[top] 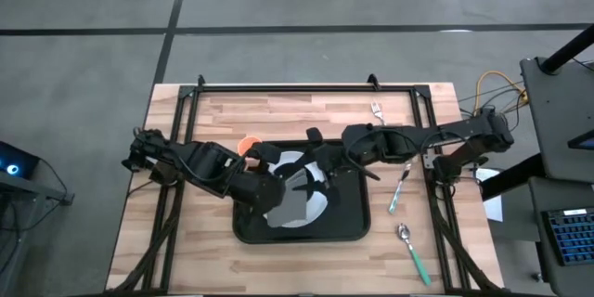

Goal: Set up tray
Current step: Put the gray table napkin on the serving tray

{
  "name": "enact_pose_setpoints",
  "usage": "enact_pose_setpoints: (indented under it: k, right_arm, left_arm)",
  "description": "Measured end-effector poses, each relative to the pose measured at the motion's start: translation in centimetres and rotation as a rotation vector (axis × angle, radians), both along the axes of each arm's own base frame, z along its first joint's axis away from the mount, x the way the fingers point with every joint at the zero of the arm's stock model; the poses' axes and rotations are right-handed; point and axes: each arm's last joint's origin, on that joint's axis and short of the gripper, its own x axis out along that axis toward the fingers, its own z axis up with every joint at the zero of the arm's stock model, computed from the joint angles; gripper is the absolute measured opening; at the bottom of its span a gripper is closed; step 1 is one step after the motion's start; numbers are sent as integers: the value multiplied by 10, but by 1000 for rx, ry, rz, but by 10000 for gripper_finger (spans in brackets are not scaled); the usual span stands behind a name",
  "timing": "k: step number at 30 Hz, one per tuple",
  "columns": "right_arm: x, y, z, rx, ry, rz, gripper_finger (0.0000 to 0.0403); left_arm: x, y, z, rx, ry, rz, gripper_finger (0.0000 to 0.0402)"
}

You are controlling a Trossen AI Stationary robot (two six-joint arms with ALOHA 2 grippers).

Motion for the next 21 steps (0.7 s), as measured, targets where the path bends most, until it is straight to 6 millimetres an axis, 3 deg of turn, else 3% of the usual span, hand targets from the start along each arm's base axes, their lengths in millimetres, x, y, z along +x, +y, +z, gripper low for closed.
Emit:
enact_pose_setpoints:
  k: [6, 21]
  right_arm:
    - [10, -7, -10, 0, 37, -26, 228]
    - [9, -8, -16, 43, 103, -38, 226]
  left_arm:
    - [-2, -1, 3, 65, -35, -5, 0]
    - [-2, 0, 4, 117, -68, 47, 0]
